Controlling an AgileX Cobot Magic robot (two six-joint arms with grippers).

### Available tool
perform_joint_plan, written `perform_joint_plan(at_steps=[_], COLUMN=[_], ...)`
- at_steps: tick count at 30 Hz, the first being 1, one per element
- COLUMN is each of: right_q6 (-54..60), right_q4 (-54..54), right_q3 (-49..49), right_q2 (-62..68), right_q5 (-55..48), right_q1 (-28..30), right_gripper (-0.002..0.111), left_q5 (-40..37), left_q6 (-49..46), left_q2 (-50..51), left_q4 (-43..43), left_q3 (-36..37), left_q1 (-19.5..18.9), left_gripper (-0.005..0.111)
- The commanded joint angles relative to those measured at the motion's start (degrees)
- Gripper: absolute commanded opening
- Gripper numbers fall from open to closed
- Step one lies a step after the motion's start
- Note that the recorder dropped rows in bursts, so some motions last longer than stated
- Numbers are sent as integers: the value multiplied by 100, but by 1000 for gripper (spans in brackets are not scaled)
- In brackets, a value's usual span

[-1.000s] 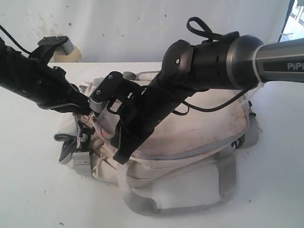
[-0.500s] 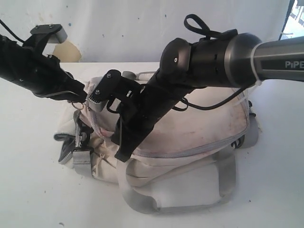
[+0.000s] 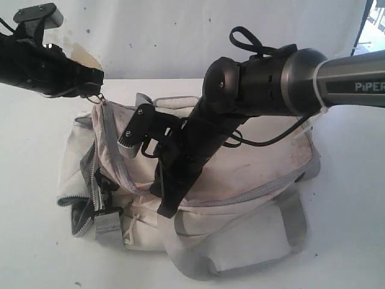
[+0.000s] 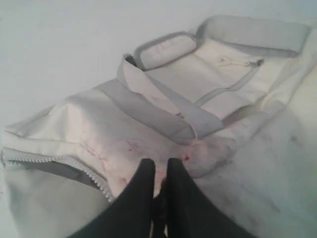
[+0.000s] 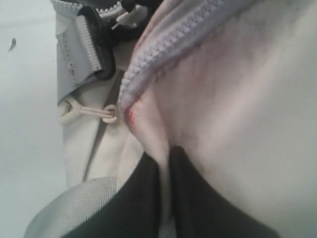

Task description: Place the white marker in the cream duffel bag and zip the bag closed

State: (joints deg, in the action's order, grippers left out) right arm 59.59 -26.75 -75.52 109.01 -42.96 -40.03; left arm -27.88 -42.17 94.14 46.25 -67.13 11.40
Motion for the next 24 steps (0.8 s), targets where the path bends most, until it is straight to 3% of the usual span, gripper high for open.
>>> perform_joint_plan(at_steps=[1,5,12,16,18,20,21,24], right_q6=[-102,-477,-883,-1267,-1453,-1691,-1877,-2245], right_q4=[240,319,656,672,672,588,589,589], right_q3=[93,93,93,93,93,79,56,-22], right_q2=[42,42,42,42,42,42,42,6], right_q5=[-323,-124,-171,221,516,849,980,1153], right_q1=[5,5,5,5,5,5,5,5], right_gripper=[0,0,0,0,1,17,30,64], left_q5=[1499,2228,2744,2327,1925,1351,1100,723], left_q6=[22,57,257,217,98,-166,-211,-313], left_q2=[237,459,859,919,919,919,919,919], left_q4=[213,307,202,202,202,202,202,202], left_q3=[-101,-127,-954,-1061,-1061,-1061,-1061,-1061], left_q1=[-113,-123,-333,-333,-333,-333,-333,-333], left_gripper=[0,0,0,0,9,27,37,53])
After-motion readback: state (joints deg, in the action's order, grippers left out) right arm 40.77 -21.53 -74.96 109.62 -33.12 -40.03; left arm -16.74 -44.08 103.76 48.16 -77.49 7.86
